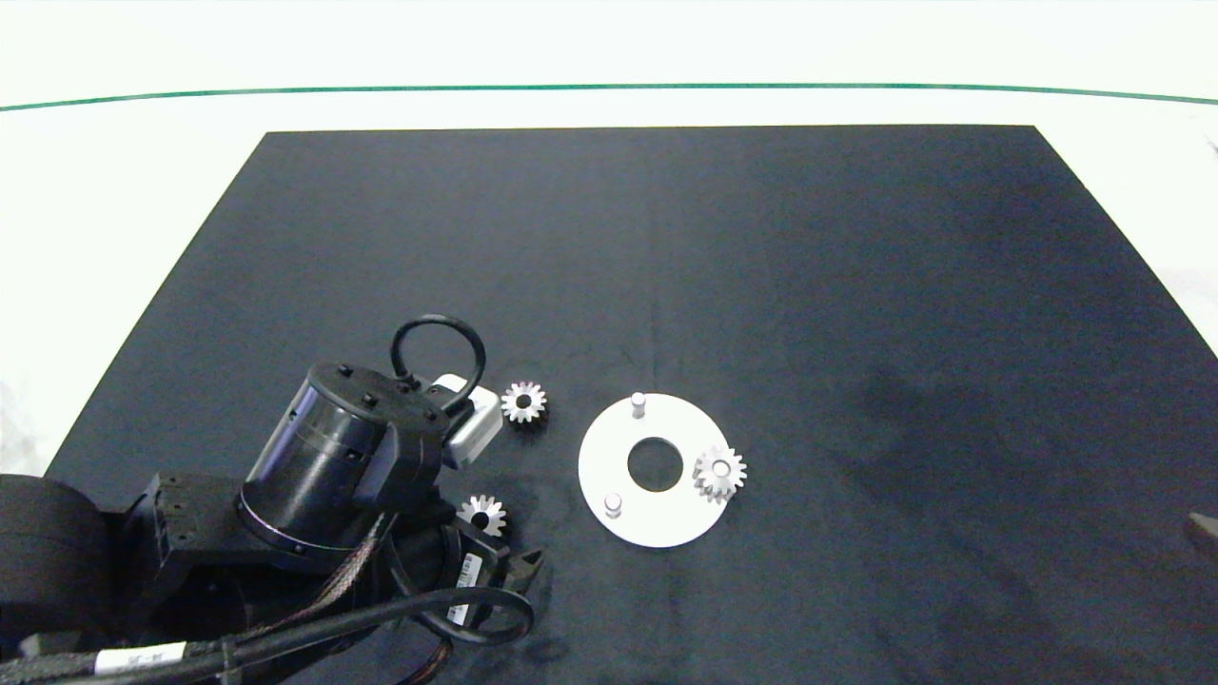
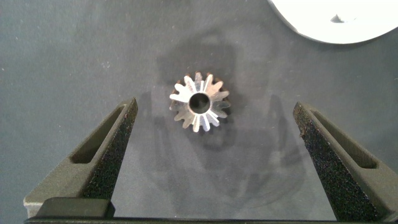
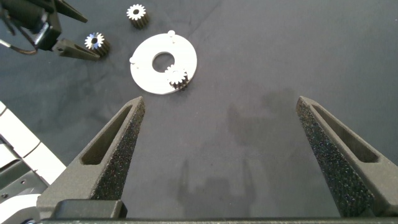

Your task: Install three planetary gears onto the carrier pins

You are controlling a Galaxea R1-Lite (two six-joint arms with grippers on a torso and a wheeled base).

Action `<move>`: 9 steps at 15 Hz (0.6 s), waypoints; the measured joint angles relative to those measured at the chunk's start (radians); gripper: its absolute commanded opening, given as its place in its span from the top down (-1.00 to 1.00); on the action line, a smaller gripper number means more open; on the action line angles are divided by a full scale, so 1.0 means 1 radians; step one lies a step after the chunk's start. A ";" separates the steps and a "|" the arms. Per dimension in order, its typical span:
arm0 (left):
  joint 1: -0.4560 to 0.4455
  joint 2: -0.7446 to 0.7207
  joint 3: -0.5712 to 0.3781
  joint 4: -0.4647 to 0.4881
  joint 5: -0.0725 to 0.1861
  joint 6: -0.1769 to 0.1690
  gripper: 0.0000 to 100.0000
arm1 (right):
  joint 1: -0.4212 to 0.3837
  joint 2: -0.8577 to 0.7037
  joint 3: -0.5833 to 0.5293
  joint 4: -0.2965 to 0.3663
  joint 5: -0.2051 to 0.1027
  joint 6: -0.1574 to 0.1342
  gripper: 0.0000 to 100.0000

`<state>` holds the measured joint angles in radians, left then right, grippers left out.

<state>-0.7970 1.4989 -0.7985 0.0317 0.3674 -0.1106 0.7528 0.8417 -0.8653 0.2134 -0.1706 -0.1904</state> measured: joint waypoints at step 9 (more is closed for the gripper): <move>0.000 0.030 0.001 -0.002 0.000 -0.003 -1.00 | 0.017 -0.020 0.005 -0.001 0.002 -0.021 -1.00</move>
<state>-0.7974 1.5289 -0.7977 0.0294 0.3670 -0.1134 0.7696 0.8215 -0.8602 0.2121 -0.1683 -0.2111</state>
